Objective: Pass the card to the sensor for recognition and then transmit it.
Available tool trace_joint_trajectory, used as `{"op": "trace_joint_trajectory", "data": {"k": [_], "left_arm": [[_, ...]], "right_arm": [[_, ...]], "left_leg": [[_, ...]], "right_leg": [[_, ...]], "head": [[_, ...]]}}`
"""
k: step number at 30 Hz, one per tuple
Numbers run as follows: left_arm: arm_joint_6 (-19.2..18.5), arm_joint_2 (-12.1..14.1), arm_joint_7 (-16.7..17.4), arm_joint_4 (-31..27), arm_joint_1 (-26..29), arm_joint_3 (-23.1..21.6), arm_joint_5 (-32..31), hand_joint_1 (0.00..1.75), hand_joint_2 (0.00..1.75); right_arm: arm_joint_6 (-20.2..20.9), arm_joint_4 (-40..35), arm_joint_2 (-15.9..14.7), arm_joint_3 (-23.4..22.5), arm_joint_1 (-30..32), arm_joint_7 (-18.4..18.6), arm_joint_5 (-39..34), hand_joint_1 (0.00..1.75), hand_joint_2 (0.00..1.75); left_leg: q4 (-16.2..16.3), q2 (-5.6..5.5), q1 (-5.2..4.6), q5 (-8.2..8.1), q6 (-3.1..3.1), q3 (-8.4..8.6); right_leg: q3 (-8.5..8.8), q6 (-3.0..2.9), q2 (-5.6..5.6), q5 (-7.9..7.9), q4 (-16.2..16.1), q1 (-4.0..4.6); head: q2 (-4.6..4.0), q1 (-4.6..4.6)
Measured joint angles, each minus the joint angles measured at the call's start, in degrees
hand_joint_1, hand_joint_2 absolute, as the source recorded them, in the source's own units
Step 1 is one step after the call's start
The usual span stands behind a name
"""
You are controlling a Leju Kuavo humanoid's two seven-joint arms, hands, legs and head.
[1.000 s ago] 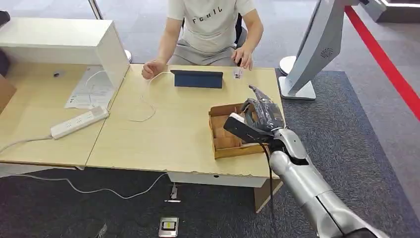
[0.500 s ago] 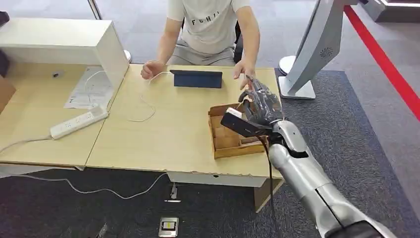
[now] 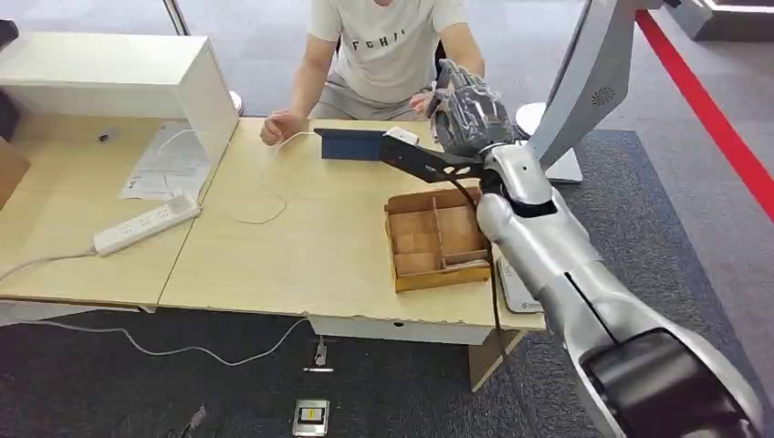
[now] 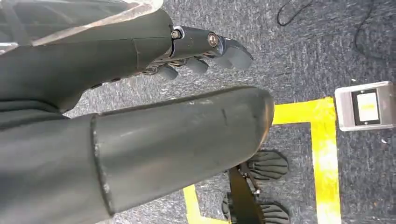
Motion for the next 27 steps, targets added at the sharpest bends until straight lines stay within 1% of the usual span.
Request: {"op": "trace_joint_trajectory", "data": {"k": [11, 12, 13, 14, 15, 16, 18, 27], "left_arm": [[-0.13, -0.04, 1.51, 0.0, -2.76, -0.81, -0.77, 0.0, 0.0], [-0.13, -0.04, 1.55, 0.0, -2.84, -0.88, -0.83, 0.0, 0.0], [-0.13, -0.04, 1.66, 0.0, -2.95, -0.92, -0.9, 0.0, 0.0], [-0.11, -0.06, 1.75, -0.02, -3.06, -0.94, -1.0, 0.0, 0.0], [-0.07, -0.09, 1.92, -0.02, -3.17, -0.94, -1.16, 0.0, 0.0], [-0.05, -0.11, 2.03, -0.02, -3.31, -0.96, -1.33, 0.0, 0.0], [-0.02, -0.22, 2.08, 0.0, -3.52, -0.96, -1.6, 0.0, 0.0], [-0.02, -0.39, 2.27, -0.02, -3.95, -0.99, -1.75, 0.0, 0.0]], "right_arm": [[-0.22, 3.35, 0.48, 0.22, -0.54, 0.44, 1.62, 1.75, 1.75], [-0.24, 3.59, 0.48, 0.22, -0.54, 0.44, 1.79, 0.72, 1.75], [-0.24, 3.78, 0.46, 0.22, -0.53, 0.44, 2.03, 0.0, 1.75], [-0.28, 4.02, 0.44, 0.22, -0.54, 0.42, 2.16, 0.0, 1.75], [-0.41, 4.2, 0.44, 0.22, -0.54, 0.42, 2.4, 0.0, 0.0], [-0.74, 4.39, 0.44, 0.22, -0.53, 0.35, 2.86, 0.0, 0.0], [-1.64, 4.81, 0.37, 0.22, -0.54, -1.07, 3.71, 0.0, 0.0], [-1.73, 6.28, -0.29, 0.24, -0.54, -0.96, 5.95, 0.0, 0.0]], "left_leg": [[0.01, 0.01, 0.0, 0.0, 0.0, 0.03], [0.01, 0.01, 0.0, 0.0, 0.0, 0.03], [0.01, 0.01, 0.0, 0.0, 0.0, 0.02], [0.02, 0.01, 0.0, 0.0, 0.0, 0.02], [0.02, 0.01, 0.0, 0.0, 0.0, 0.02], [0.02, 0.01, 0.0, 0.0, 0.0, 0.01], [0.02, 0.01, 0.0, 0.0, 0.0, 0.01], [0.02, 0.02, 0.0, 0.0, 0.0, 0.03]], "right_leg": [[0.01, 0.0, 0.0, 0.0, 0.02, 0.01], [0.0, 0.0, 0.0, 0.0, 0.02, 0.01], [-0.01, 0.0, 0.0, 0.0, 0.01, 0.01], [-0.01, 0.0, 0.0, 0.0, 0.01, 0.01], [-0.01, 0.0, 0.0, 0.0, 0.01, 0.01], [-0.01, 0.0, 0.0, 0.0, 0.01, 0.01], [-0.01, 0.0, 0.0, 0.0, 0.01, 0.0], [-0.01, 0.0, 0.0, 0.0, 0.0, 0.0]], "head": [[-0.02, 0.0], [-0.02, 0.02], [-0.02, 0.0], [0.0, 0.02], [0.0, 0.02], [0.0, 0.02], [-0.02, 0.02], [-0.02, 0.0]]}}
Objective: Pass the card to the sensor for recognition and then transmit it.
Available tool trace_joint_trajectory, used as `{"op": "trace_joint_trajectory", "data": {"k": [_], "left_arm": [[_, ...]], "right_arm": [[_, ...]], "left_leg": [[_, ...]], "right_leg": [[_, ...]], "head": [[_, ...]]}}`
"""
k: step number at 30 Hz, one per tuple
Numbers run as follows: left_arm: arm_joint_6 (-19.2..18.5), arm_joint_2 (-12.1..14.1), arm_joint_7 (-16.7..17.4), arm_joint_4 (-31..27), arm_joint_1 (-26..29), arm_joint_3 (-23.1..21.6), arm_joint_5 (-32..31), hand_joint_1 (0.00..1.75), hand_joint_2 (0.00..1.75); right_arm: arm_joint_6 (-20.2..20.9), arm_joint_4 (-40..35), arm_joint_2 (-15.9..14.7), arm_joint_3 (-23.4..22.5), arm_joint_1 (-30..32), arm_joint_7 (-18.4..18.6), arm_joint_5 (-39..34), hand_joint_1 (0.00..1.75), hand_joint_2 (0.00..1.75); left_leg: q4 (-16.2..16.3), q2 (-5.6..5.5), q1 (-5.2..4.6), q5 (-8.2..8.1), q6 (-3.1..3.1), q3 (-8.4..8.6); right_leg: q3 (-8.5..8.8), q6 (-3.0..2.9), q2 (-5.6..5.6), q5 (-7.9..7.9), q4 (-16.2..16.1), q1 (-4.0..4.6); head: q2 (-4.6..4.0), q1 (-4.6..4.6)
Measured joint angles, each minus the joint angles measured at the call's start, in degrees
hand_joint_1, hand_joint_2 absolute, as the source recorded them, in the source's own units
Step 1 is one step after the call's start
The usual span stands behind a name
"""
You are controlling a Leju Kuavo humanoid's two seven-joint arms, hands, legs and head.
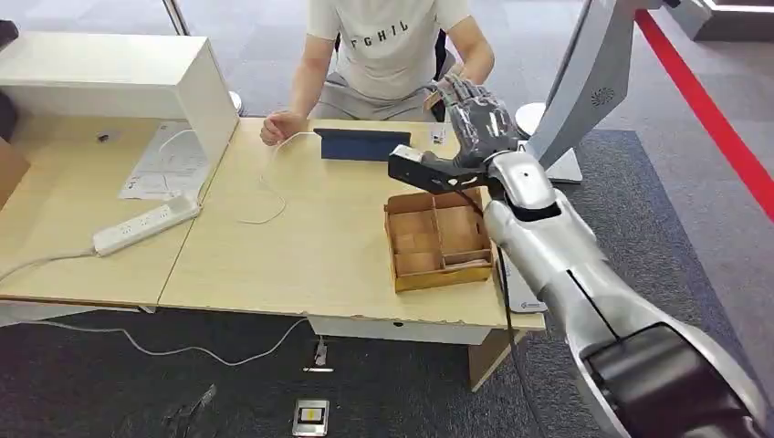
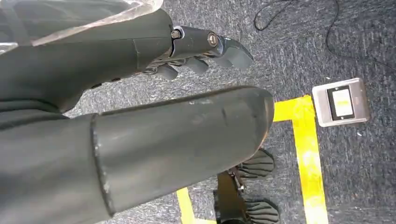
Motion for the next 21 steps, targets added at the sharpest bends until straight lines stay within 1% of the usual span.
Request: {"op": "trace_joint_trajectory", "data": {"k": [5, 10, 15, 18, 21], "left_arm": [[-0.02, 0.0, 0.0, 0.02, 0.08, 0.0, 0.04, 0.0, 0.0], [-0.17, 0.02, -0.26, 0.02, 0.42, 0.0, 0.22, 0.0, 0.0], [-0.15, 0.15, -1.18, 0.02, 1.1, 0.0, 0.66, 0.0, 0.0], [0.0, 0.35, -1.95, 0.04, 1.8, 0.07, 1.25, 0.0, 0.0], [0.35, 0.66, -2.32, 0.07, 2.73, 0.11, 1.51, 0.0, 0.0]], "right_arm": [[-0.11, 0.55, -2.51, -0.48, 0.02, 0.02, -0.2, 0.0, 0.0], [-0.24, 1.2, -6.89, -1.6, 0.48, 0.5, -0.37, 0.0, 0.0], [-0.35, 1.68, -13.51, -3.91, 2.6, 0.61, -3.28, 0.0, 0.0], [-1.95, 1.97, -18.85, -6.39, 5.24, 1.42, -7.74, 0.0, 0.0], [-2.32, 2.43, -24.16, -9.88, 9.26, 2.41, -13.54, 0.0, 0.0]], "left_leg": [[0.02, -0.02, 0.0, 0.0, 0.0, 0.0], [0.04, 0.0, -0.02, -0.01, 0.01, -0.02], [0.07, -0.1, -0.03, -0.02, 0.03, 0.01], [0.08, -0.15, -0.03, -0.07, 0.1, 0.02], [0.07, -0.16, -0.03, -0.12, 0.16, -0.01]], "right_leg": [[0.01, 0.0, 0.0, 0.0, -0.02, 0.0], [-0.01, 0.01, 0.0, 0.01, -0.06, -0.02], [0.0, 0.03, -0.05, 0.01, -0.11, -0.02], [0.11, 0.06, -0.07, -0.02, -0.17, -0.03], [0.15, 0.07, -0.09, -0.03, -0.2, -0.03]], "head": [[0.0, 0.02], [0.02, 0.02], [0.0, 0.0], [0.02, 0.02], [0.02, 0.02]]}}
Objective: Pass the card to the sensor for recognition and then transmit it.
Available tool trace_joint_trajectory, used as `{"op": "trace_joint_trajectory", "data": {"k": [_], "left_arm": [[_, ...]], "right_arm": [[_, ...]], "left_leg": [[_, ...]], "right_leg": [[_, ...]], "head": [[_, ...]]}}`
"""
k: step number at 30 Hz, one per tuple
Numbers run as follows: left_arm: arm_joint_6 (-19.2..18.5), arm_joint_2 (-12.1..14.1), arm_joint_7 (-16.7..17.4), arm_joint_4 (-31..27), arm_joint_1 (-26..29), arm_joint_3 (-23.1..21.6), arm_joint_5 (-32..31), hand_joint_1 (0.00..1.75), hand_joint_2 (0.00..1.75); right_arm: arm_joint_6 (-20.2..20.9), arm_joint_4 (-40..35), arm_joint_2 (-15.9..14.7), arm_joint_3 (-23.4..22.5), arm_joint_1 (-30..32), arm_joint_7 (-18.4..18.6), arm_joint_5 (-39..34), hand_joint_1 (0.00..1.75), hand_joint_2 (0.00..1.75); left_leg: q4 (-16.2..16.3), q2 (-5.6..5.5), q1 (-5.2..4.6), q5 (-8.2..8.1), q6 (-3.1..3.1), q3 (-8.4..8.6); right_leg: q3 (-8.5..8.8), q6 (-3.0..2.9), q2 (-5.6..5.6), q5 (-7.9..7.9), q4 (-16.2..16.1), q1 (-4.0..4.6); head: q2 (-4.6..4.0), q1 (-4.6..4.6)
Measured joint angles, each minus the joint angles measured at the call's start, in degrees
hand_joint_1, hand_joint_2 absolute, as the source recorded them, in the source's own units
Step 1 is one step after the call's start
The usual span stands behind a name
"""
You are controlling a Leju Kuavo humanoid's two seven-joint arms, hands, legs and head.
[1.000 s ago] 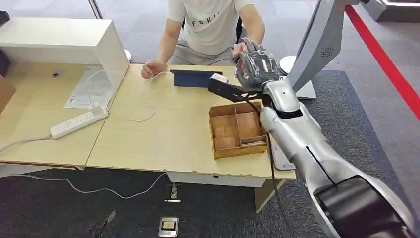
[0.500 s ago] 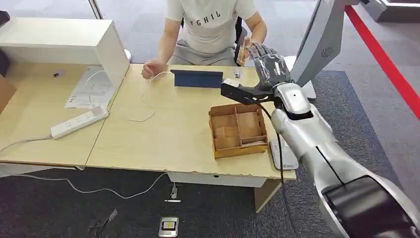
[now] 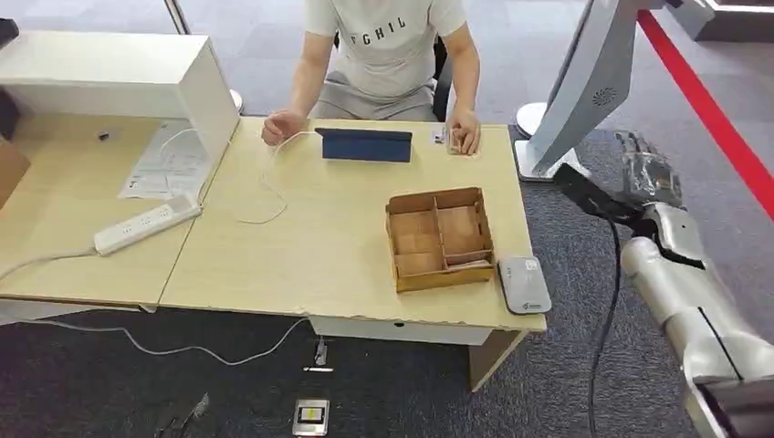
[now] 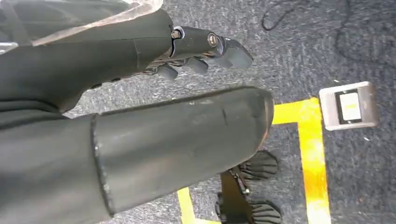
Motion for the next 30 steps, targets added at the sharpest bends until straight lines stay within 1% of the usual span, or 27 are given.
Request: {"op": "trace_joint_trajectory", "data": {"k": [2, 3, 4, 5, 7, 9, 10, 12, 14, 17, 19, 21, 22, 25, 29, 30], "left_arm": [[0.0, 0.07, -0.18, 0.0, 0.26, 0.04, 0.22, 0.0, 0.0], [0.0, 0.15, -0.53, 0.02, 0.51, 0.07, 0.53, 0.0, 0.0], [0.0, 0.31, -0.89, 0.02, 0.65, 0.11, 0.66, 0.0, 0.0], [0.07, 0.31, -1.09, 0.02, 0.71, 0.13, 0.55, 0.0, 0.0], [0.07, 0.31, -1.09, 0.02, 0.71, 0.13, 0.55, 0.0, 0.0], [1.36, -0.22, -2.19, 0.0, 0.87, 0.13, -0.22, 0.0, 0.0], [8.46, -4.48, -3.15, -0.29, 0.44, 0.11, -1.14, 0.0, 0.0], [8.59, -6.21, -3.19, -0.63, 0.42, 0.11, -1.4, 0.0, 0.0], [8.52, -7.15, -3.41, -0.9, 0.4, 0.09, -1.46, 0.0, 0.0], [8.35, -7.45, -3.67, -0.96, 0.48, 0.11, -1.53, 0.0, 0.0], [7.76, -7.48, -3.65, -0.96, 0.61, 0.11, -1.71, 0.0, 0.0], [6.36, -6.95, -3.65, -0.96, 0.69, 0.11, -2.19, 0.0, 0.0], [5.42, -6.45, -3.67, -0.96, 0.85, 0.11, -2.36, 0.0, 0.0], [3.03, -4.41, -3.67, -0.94, 1.69, 0.11, -2.36, 0.0, 0.0], [-1.85, -0.41, -3.98, -0.85, 2.7, 0.09, -2.32, 0.0, 0.0], [-2.52, 0.4, -4.02, -0.85, 3.02, 0.09, -2.27, 0.0, 0.0]], "right_arm": [[0.0, 0.13, -1.59, -1.49, 1.6, 0.44, -1.75, 0.0, 0.0], [-0.11, 0.26, -3.15, -3.02, 3.38, 0.24, -3.01, 0.0, 0.0], [-0.24, 0.31, -4.51, -4.4, 5.04, -0.13, -4.01, 0.0, 0.0], [-0.28, 0.33, -5.09, -4.98, 5.95, -0.27, -4.48, 0.0, 0.0], [-0.28, 0.33, -5.09, -4.98, 5.95, -0.27, -4.48, 0.0, 0.0], [-0.53, 0.55, -6.77, -7.24, 8.71, -1.1, -6.8, 0.0, 0.0], [-2.62, 0.96, -9.87, -12.65, 18.39, -1.88, -14.33, 0.0, 0.0], [-3.56, 1.27, -10.51, -15.76, 23.74, -1.62, -17.88, 0.0, 0.0], [-3.82, 1.75, -10.81, -18.8, 28.63, -0.66, -22.34, 0.0, 0.0], [-4.26, 2.88, -9.64, -24.64, 36.89, 1.33, -28.29, 0.0, 0.0], [-4.37, 3.54, -8.23, -27.28, 40.26, 2.56, -29.57, 0.0, 0.0], [-4.59, 4.24, -6.44, -29.4, 43.99, 5.26, -29.94, 0.0, 0.0], [-4.81, 4.72, -5.19, -30.67, 45.65, 7.11, -29.94, 0.0, 0.0], [-4.79, 5.53, -2.37, -33.13, 48.18, 10.54, -30.02, 0.0, 0.0], [-4.39, 6.16, 0.55, -35.2, 49.26, 11.52, -29.85, 0.0, 0.0], [-4.37, 6.29, 1.04, -35.49, 49.39, 11.69, -29.83, 0.0, 0.0]], "left_leg": [[0.0, 0.01, -0.01, -0.02, 0.0, 0.0], [0.0, 0.02, -0.02, -0.06, -0.01, 0.02], [0.0, 0.02, -0.02, -0.08, 0.01, 0.05], [0.01, 0.04, -0.01, -0.09, 0.01, 0.07], [0.01, 0.04, -0.01, -0.09, 0.01, 0.07], [0.0, 0.01, -0.01, -0.09, 0.01, 0.01], [-0.01, -0.07, -0.03, -0.19, 0.09, 0.01], [-0.01, -0.1, -0.01, -0.2, 0.09, 0.04], [-0.02, -0.12, 0.01, -0.29, 0.06, 0.05], [-0.05, -0.14, 0.02, -0.36, 0.02, 0.11], [-0.15, -0.1, 0.01, -0.39, -0.03, 0.11], [-0.17, -0.08, 0.1, -0.42, -0.07, 0.22], [-0.17, -0.08, 0.19, -0.47, -0.15, 0.25], [-0.2, 0.08, 0.19, -0.52, -0.25, 0.26], [-0.21, 0.18, 0.3, -0.53, -0.35, 0.44], [-0.2, 0.18, 0.3, -0.52, -0.4, 0.46]], "right_leg": [[-0.03, 0.0, 0.02, 0.0, 0.0, -0.01], [-0.04, 0.0, 0.04, -0.01, -0.01, -0.01], [-0.03, 0.0, 0.04, -0.02, -0.02, -0.01], [-0.03, 0.01, 0.04, -0.04, -0.05, 0.0], [-0.03, 0.01, 0.04, -0.04, -0.05, 0.0], [0.0, 0.04, 0.0, -0.05, -0.04, -0.01], [0.12, 0.15, -0.09, -0.15, -0.07, -0.03], [0.12, 0.12, -0.09, -0.18, -0.08, -0.01], [0.15, 0.12, -0.09, -0.2, -0.09, 0.02], [0.2, 0.04, -0.09, -0.36, -0.06, 0.03], [0.15, -0.04, -0.09, -0.41, -0.02, 0.02], [0.25, -0.12, -0.07, -0.49, -0.02, 0.11], [0.32, -0.13, -0.08, -0.56, -0.02, 0.19], [0.19, -0.29, 0.07, -0.55, 0.11, 0.2], [0.25, -0.39, 0.14, -0.63, 0.11, 0.3], [0.24, -0.43, 0.14, -0.66, 0.12, 0.3]], "head": [[-0.02, 0.02], [0.0, -0.09], [-0.02, 0.0], [0.0, 0.0], [0.0, 0.0], [-0.02, -0.04], [-0.02, 0.0], [0.0, 0.0], [-0.02, -0.02], [0.0, -0.04], [-0.02, -0.07], [-0.02, -0.02], [0.0, 0.02], [0.0, -0.09], [0.0, -0.02], [0.0, -0.04]]}}
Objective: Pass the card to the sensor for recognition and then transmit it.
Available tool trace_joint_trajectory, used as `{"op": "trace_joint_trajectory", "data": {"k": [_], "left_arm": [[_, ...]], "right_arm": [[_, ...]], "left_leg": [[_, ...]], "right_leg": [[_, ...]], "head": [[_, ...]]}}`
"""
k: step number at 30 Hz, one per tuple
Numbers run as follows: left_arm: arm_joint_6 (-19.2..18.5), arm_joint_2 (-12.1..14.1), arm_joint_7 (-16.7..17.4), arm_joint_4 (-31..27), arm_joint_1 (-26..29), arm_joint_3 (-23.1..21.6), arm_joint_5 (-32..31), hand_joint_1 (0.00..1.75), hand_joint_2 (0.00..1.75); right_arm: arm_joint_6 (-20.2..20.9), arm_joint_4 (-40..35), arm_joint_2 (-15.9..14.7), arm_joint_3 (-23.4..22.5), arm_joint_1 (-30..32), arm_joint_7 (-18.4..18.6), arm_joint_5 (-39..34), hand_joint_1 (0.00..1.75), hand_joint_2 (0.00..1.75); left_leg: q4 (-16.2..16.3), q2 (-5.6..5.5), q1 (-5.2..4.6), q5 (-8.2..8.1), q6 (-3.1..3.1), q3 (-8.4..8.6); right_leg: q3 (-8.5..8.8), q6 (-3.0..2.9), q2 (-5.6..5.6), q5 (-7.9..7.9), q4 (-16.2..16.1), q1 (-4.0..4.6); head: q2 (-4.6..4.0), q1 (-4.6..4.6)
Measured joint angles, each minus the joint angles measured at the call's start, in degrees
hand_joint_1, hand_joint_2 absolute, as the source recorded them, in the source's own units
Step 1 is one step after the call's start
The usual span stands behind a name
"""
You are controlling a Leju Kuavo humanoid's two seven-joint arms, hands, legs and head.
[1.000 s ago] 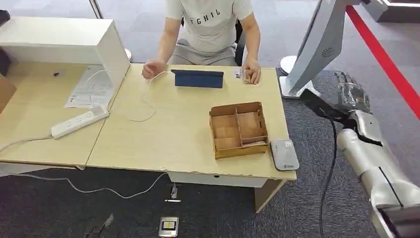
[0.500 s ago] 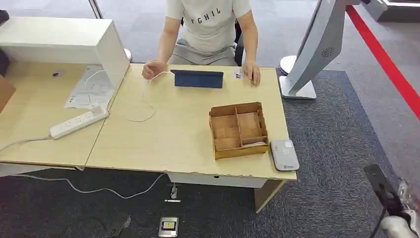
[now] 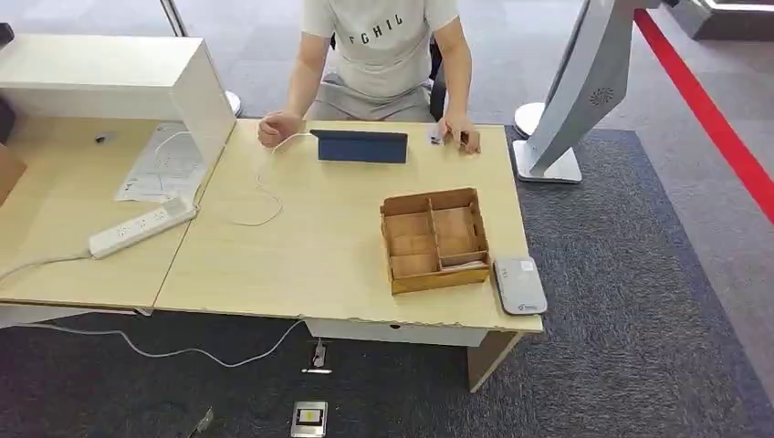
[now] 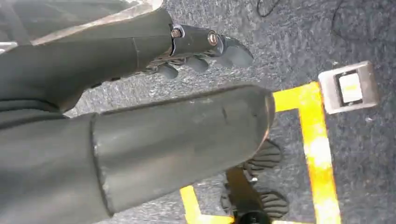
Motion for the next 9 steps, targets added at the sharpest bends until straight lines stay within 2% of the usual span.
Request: {"op": "trace_joint_trajectory", "data": {"k": [4, 9], "left_arm": [[-0.26, 2.18, -0.15, 0.17, 0.54, 0.0, -0.02, 0.0, 0.0], [0.2, 2.42, 0.0, 0.15, 0.54, -0.02, -0.15, 0.0, 0.0]], "right_arm": [[1.94, 0.26, 1.0, -1.0, 0.27, 0.2, 0.22, 0.0, 0.0], [4.79, 0.44, 1.18, -2.14, 0.3, -1.75, 0.37, 0.0, 0.0]], "left_leg": [[0.0, -0.01, -0.01, 0.01, -0.01, 0.0], [0.01, 0.0, -0.08, 0.01, -0.01, 0.03]], "right_leg": [[0.02, 0.0, 0.0, 0.0, 0.0, -0.01], [0.06, 0.03, -0.01, 0.03, -0.01, -0.08]], "head": [[-0.02, -0.02], [0.0, 0.02]]}}
